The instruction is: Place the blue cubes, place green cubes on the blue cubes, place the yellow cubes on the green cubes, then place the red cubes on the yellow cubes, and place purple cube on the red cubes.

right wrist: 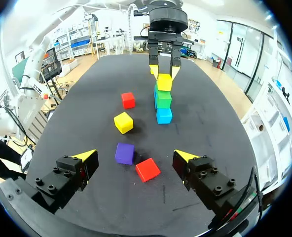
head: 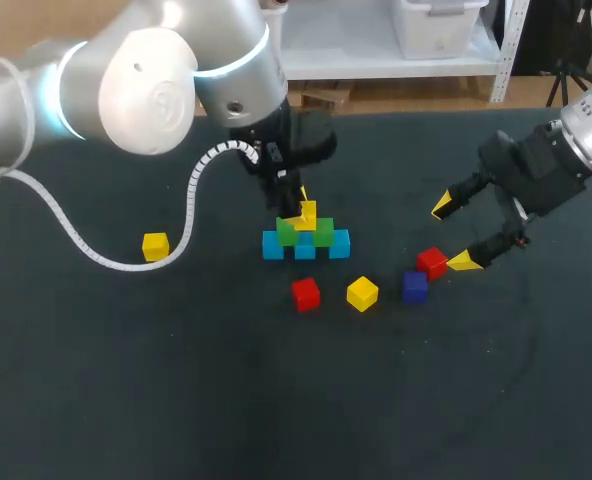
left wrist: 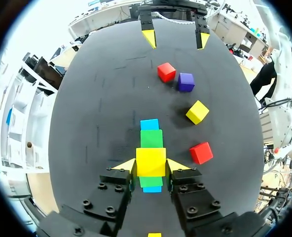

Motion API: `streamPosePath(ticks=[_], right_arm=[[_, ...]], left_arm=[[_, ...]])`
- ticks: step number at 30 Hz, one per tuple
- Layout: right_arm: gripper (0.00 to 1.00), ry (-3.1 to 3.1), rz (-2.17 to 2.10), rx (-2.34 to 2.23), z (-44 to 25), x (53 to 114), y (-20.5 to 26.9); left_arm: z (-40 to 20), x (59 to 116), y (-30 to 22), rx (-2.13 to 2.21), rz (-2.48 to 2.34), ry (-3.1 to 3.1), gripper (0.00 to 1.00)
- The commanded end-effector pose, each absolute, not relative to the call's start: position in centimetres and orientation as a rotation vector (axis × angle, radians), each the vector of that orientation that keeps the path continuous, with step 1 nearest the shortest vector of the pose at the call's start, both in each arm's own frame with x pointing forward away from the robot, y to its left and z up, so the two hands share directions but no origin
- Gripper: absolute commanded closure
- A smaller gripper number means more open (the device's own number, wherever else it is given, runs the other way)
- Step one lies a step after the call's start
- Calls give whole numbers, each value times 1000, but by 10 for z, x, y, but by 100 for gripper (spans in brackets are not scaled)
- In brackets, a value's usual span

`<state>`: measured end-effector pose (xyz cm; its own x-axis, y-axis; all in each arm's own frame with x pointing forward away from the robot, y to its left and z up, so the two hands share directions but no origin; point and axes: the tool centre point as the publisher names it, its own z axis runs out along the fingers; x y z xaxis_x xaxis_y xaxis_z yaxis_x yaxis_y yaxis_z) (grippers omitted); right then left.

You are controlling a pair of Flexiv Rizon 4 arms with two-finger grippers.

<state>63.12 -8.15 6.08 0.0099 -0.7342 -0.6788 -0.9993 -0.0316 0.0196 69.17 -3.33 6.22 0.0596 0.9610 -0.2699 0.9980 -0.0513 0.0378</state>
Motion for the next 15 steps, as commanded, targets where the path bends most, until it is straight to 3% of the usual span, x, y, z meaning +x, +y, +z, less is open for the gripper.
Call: streamPosePath(ticks=[1, 15], right_arm=[[0, 1772, 734, -1817, 60, 632, -81], [0, 1772, 734, -1817, 60, 632, -81]], left_arm=[[62, 695, -33, 2127, -257, 2003, 100], [61, 694, -32, 2128, -265, 2000, 100]])
